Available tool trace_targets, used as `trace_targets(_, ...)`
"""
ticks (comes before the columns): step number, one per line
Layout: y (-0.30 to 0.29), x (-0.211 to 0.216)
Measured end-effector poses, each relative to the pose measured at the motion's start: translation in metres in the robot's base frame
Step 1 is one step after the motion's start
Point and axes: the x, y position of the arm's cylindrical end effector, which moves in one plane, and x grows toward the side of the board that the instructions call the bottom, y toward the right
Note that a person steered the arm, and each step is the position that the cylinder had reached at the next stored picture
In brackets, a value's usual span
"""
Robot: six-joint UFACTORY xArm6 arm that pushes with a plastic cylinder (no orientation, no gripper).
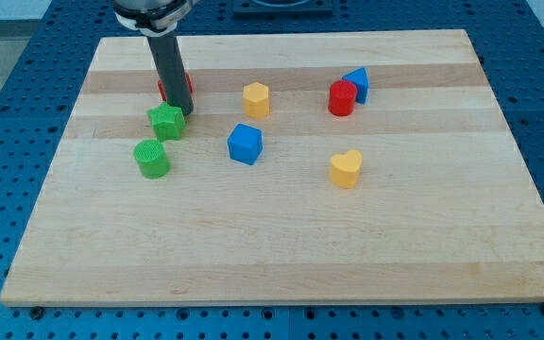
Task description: Push red star into the green star
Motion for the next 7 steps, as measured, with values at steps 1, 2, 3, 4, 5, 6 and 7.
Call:
trace_targets(1,-0.002,0.011)
trace_targets(2,-0.004,0.023)
trace_targets(3,-0.004,0.035)
trace_targets(4,0.009,0.037)
trace_targets(5,0.066,0.002)
trace_targets(6,0.073,-0.039)
trace_targets(7,0.041,-0.070)
